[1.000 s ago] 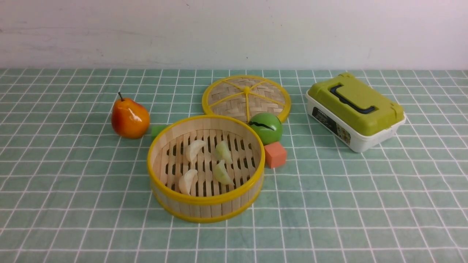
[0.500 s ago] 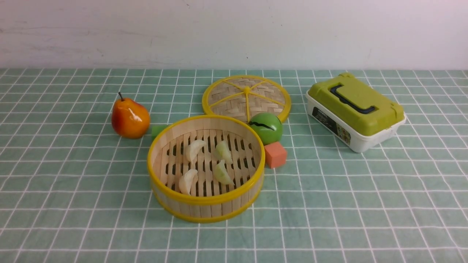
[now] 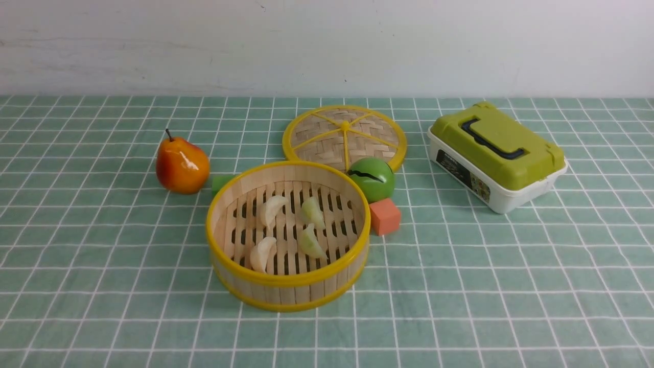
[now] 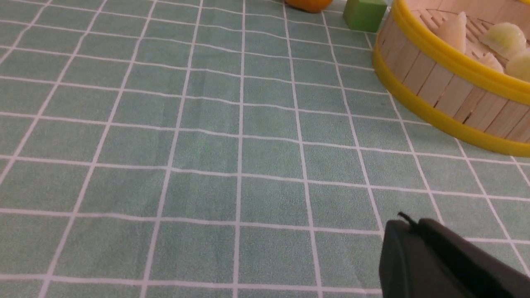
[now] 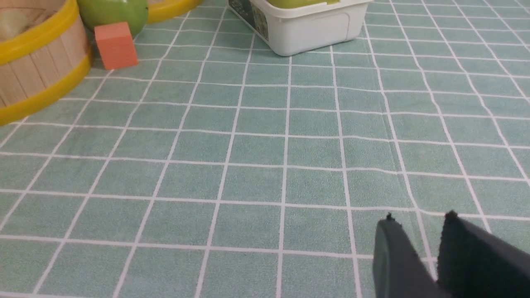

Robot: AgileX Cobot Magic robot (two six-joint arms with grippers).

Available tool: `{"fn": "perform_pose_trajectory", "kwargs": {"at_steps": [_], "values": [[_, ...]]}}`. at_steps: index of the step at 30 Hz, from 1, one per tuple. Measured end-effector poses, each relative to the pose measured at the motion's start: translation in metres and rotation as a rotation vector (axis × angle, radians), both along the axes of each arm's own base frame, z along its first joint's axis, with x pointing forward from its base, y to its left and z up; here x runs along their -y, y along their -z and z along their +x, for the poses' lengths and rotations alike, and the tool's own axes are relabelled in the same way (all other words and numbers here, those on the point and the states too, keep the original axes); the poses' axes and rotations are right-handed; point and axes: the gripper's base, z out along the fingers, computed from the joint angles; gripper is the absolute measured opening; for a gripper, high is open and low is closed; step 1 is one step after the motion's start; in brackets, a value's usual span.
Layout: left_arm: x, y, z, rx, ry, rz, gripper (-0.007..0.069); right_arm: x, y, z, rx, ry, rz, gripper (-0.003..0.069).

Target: Put the dumplings into the steamer on the table with the blue tablecloth.

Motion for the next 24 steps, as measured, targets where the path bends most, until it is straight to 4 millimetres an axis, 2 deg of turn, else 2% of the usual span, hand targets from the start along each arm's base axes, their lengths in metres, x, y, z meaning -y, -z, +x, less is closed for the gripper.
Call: {"fn": "perform_pose_trajectory", "kwargs": {"at_steps": [24], "values": [[0.0000, 0.0000, 0.0000, 0.000, 0.000, 0.000, 0.0024, 0.0001, 0.0000, 0.0000, 0.000, 0.000, -0.002, 0.0215]]}}
